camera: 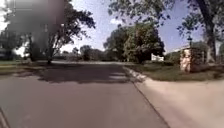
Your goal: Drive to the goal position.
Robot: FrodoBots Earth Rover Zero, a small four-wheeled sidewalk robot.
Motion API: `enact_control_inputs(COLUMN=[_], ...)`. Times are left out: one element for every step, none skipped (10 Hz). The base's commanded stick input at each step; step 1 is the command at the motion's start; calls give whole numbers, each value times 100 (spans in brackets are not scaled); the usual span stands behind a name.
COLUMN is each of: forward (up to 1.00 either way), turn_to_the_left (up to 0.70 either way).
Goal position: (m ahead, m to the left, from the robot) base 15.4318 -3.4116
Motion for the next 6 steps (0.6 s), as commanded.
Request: enact_control_inputs(forward=[70, 70, 70, 70, 70, 70], turn_to_the_left=[0, 0, 0, 0, 0, -11])
